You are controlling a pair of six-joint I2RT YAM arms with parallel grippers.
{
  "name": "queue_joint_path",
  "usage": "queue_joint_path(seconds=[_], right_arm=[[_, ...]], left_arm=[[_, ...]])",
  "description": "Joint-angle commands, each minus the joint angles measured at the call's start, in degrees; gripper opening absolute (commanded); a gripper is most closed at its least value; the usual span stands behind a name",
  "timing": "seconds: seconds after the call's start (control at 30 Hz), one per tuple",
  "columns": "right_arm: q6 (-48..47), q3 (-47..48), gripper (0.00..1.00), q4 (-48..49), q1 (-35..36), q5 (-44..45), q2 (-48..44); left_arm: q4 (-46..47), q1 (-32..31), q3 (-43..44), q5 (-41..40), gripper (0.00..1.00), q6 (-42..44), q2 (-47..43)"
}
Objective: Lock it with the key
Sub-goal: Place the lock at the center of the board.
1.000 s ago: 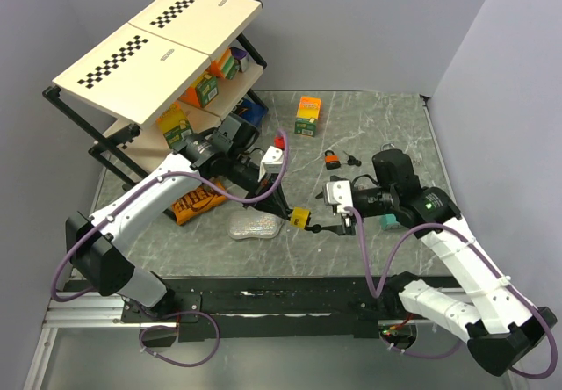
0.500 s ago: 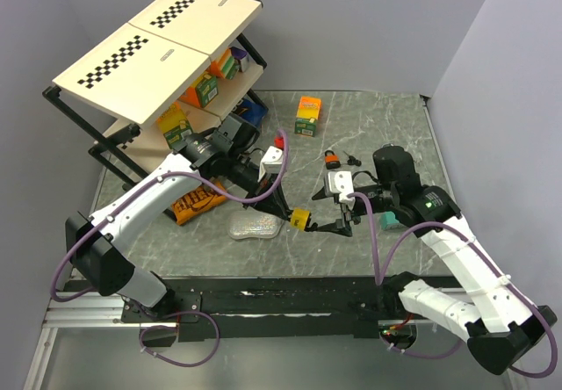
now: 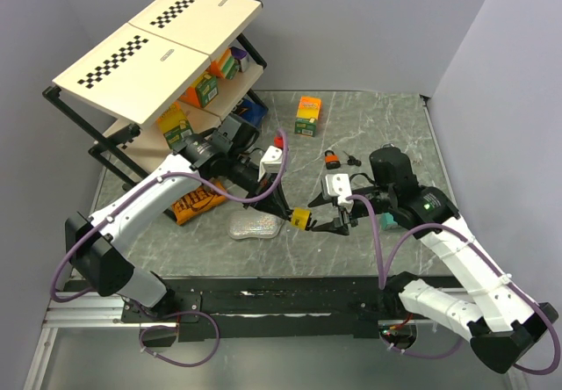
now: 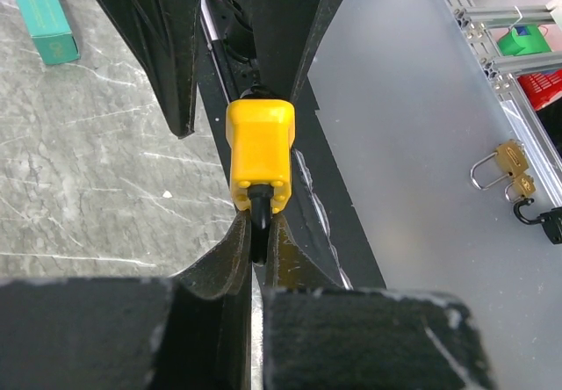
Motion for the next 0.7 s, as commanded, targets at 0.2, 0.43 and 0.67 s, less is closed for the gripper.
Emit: queue_joint_path(seconds=[0.2,0.43,0.67], right_arm=[[-3.28,2.55,0.56,1.83,0.68,-0.72,1.19],[-6.17,3.69,0.54,1.74,0.77,-0.81,2.07],[-11.62,6.24,0.73,-4.05,0.86,-0.28,2.86]], left_arm=[[-2.11,-0.77,2.94,5.11,0.01,4.91,-1.08],[-6.92,-1.12,5.22,6.08,0.01,8.77,1.55],[-14.50,-0.86,9.35,6.69,0.01,14.93,4.64]])
